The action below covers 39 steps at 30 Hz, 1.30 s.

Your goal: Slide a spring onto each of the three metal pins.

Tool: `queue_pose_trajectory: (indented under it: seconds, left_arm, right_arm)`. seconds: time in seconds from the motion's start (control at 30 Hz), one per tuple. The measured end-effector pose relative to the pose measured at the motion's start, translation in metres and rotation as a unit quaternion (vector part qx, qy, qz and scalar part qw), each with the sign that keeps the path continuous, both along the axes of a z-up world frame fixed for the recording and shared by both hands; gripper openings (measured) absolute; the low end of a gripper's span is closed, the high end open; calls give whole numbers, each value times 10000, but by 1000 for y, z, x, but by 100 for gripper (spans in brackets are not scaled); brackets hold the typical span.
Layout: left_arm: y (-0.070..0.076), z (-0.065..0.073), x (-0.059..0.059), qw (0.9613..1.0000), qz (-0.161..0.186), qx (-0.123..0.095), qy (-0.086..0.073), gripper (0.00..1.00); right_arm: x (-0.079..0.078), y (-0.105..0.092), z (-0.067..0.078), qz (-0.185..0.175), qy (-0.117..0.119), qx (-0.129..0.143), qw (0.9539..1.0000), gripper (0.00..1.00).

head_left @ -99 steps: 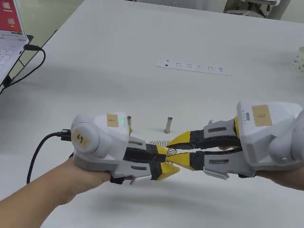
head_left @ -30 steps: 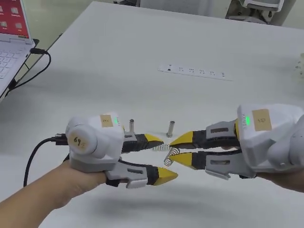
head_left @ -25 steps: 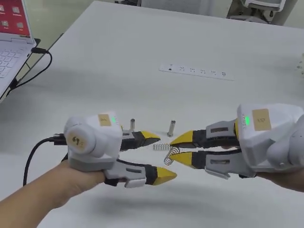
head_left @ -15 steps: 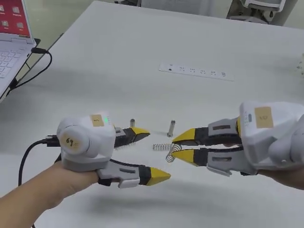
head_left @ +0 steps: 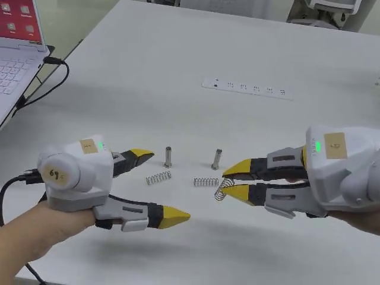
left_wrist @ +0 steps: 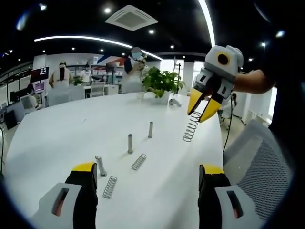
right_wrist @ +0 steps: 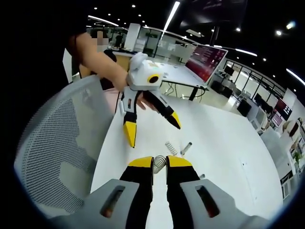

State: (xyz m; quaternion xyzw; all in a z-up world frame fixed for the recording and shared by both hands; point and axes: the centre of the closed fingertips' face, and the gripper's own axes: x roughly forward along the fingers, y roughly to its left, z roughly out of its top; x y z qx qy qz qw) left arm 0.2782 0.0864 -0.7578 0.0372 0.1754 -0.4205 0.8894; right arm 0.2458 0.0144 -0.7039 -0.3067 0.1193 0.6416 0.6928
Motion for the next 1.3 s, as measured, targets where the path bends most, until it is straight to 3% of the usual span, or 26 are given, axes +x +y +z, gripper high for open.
queue_pose_trajectory:
  seconds: [0.17, 0.37, 0.47, 0.93, 1.03, 1.3]
  left_arm:
    - [10, -3, -1, 9999, 156, 14, 47, 98]
    - [21, -6, -2, 9992, 336, -10, 195, 98]
    - [29, -2, 1, 9986, 491, -135, 170, 98]
    - [40, -3, -3, 9977, 637, -100, 210, 98]
    - [42, -2, -4, 9976, 663, -93, 194, 98]
    - [50, -2, -5, 9967, 771, -116, 204, 98]
  right_arm:
    - [1, -1, 0, -33, -13, -9, 10000, 7]
    - [5, -5, 1, -105, -20, -9, 9999, 7]
    - [8, -10, 0, -173, -18, -41, 9998, 7]
    - [25, -35, -12, -355, -69, -385, 9986, 7]
    - [32, -42, -16, -386, -146, -562, 9976, 7]
    - [47, -53, -16, -573, -127, -621, 9963, 7]
